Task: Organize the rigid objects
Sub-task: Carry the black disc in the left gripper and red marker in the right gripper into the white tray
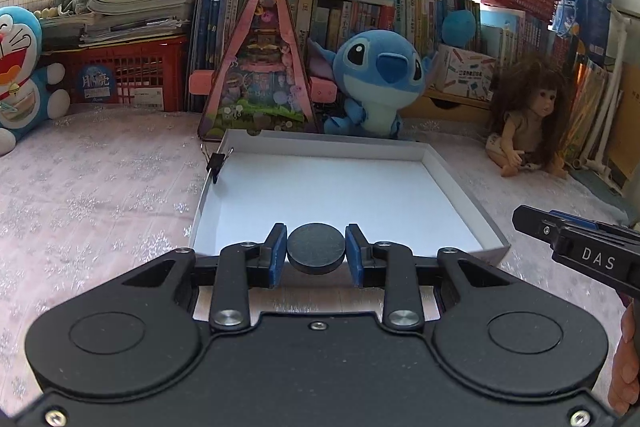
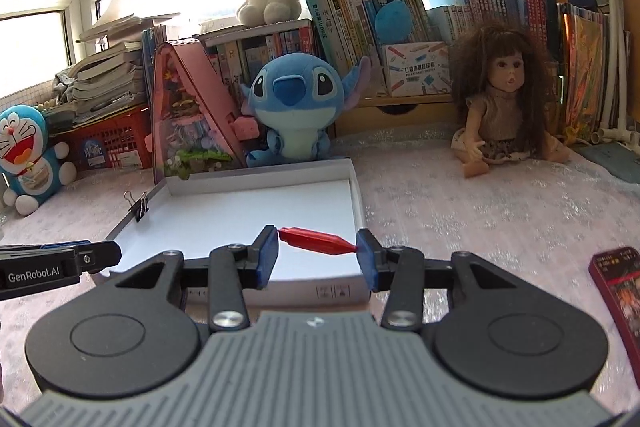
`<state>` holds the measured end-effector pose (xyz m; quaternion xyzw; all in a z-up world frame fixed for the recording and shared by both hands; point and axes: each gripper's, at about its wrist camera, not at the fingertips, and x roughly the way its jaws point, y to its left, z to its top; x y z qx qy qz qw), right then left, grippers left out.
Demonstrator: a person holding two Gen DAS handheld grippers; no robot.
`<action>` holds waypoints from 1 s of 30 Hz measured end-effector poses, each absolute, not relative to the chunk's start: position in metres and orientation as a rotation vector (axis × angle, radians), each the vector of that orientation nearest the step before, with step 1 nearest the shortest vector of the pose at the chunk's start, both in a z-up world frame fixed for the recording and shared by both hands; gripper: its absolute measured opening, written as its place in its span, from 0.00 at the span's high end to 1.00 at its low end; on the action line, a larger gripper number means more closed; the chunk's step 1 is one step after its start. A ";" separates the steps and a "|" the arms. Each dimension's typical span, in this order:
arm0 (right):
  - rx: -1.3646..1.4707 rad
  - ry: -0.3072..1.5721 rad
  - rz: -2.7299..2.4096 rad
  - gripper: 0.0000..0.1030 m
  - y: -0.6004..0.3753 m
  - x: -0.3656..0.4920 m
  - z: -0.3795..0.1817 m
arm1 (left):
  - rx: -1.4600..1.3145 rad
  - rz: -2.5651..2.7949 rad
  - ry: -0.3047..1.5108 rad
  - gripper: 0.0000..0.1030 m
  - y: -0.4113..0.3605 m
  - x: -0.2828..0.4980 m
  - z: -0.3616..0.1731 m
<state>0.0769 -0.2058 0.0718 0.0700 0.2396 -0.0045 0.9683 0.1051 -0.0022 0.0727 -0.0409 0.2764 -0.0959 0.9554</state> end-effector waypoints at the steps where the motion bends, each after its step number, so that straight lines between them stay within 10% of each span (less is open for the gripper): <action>1: 0.143 0.492 0.002 0.54 -0.206 0.084 0.073 | -0.085 -0.192 0.565 0.71 -0.003 0.111 0.073; 30: 0.043 0.703 0.089 0.54 -0.175 0.191 0.030 | -0.060 -0.139 0.693 0.71 -0.022 0.216 0.033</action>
